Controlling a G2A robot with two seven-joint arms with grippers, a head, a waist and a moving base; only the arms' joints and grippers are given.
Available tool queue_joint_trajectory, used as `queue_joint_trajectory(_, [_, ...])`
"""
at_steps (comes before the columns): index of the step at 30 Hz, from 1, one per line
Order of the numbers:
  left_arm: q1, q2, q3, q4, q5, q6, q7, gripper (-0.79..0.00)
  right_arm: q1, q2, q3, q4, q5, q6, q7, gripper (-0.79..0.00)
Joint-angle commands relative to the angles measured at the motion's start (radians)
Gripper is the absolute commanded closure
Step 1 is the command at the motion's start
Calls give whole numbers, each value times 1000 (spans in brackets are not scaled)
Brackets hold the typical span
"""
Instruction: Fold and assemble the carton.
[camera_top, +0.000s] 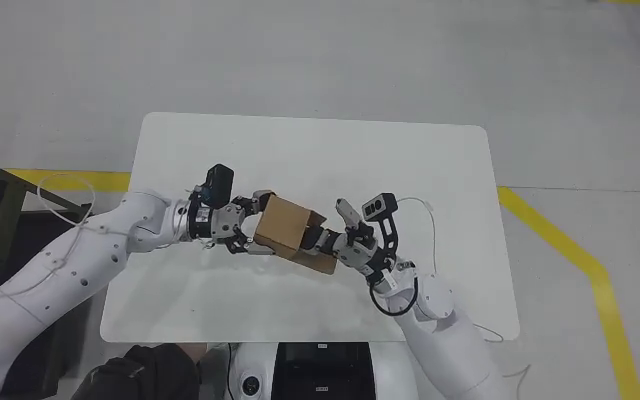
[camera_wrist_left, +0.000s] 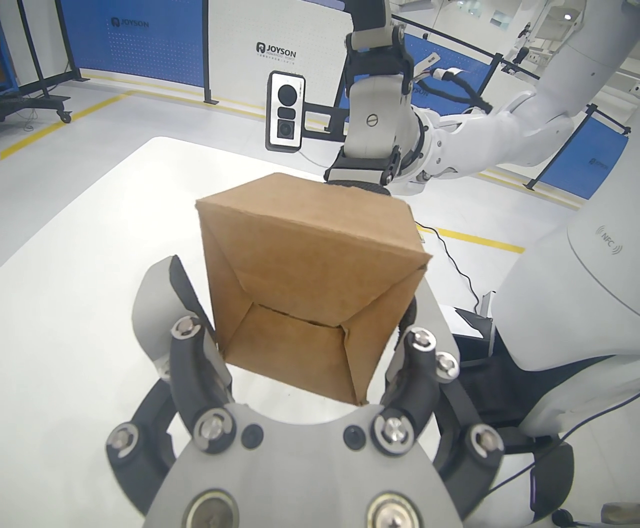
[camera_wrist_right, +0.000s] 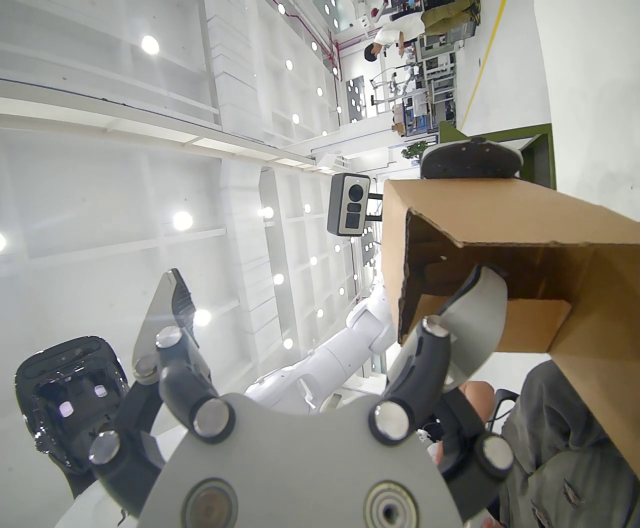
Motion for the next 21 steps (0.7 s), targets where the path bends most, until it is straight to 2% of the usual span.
queue_joint_trajectory(1, [-13, 3, 17, 0, -3, 0, -5, -763, 5, 0, -3, 0, -24, 0, -12, -785])
queue_joint_trajectory(2, [-20, 5, 26, -2, -4, 0, -7, -773, 6, 0, -5, -1, -29, -2, -17, -785])
queue_joint_trajectory(5, [-40, 10, 52, -4, -9, 0, -11, -785, 12, -1, -8, -2, -34, -4, -26, -603])
queue_joint_trajectory(10, [-73, 17, 98, -2, -27, 0, -21, -785, 21, -1, -13, 0, -64, -1, -33, -511])
queue_joint_trajectory(12, [-87, 19, 116, -1, -38, 0, -26, -785, 22, -1, -17, 1, -73, 0, -37, -391])
queue_joint_trajectory(15, [-108, 20, 140, 5, -55, 0, -34, -785, 24, -1, -20, 5, -90, -1, -43, -357])
queue_joint_trajectory(21, [-150, 20, 183, 15, -86, 0, -58, -785, 28, -1, -29, 12, -120, -1, -56, -345])
